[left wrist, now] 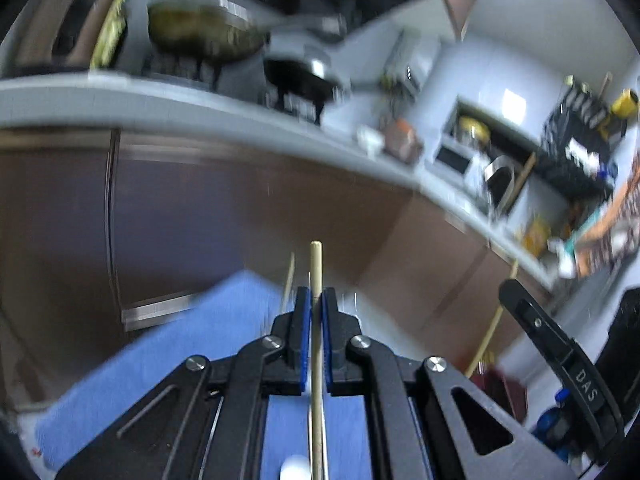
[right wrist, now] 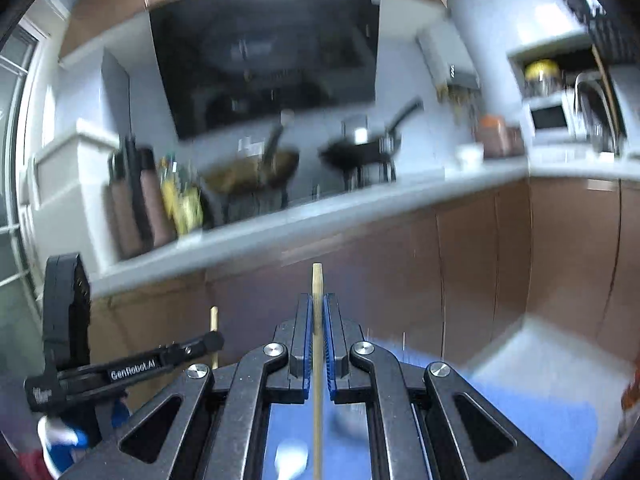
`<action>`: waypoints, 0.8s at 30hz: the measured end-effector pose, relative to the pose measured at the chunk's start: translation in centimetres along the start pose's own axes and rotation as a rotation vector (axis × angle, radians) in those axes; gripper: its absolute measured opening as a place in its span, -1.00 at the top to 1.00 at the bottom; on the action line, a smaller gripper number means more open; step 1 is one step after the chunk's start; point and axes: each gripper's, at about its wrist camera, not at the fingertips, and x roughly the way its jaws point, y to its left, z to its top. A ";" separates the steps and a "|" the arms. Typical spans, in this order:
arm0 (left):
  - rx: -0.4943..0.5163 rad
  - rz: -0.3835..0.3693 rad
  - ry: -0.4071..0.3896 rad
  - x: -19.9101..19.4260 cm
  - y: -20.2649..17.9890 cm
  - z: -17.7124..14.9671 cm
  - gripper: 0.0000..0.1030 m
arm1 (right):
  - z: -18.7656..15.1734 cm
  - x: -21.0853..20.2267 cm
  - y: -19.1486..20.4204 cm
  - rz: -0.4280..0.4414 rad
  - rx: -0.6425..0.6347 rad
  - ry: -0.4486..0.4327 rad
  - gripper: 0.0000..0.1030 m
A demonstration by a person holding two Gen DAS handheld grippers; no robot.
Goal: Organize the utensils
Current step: 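Lift both chopsticks into the glass holder and open both tools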
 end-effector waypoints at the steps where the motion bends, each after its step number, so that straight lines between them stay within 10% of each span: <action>1: -0.002 0.006 -0.038 0.7 0.0 0.6 0.91 | 0.7 1.1 0.0 -0.008 -0.012 -0.047 0.89; 8: -0.025 0.054 -0.258 6.2 0.5 4.2 0.91 | 1.2 7.2 -1.9 -0.086 -0.072 -0.166 0.89; 24: -0.011 0.162 -0.241 17.0 1.8 -0.7 0.91 | -5.3 13.3 -6.6 -0.178 -0.062 -0.106 0.88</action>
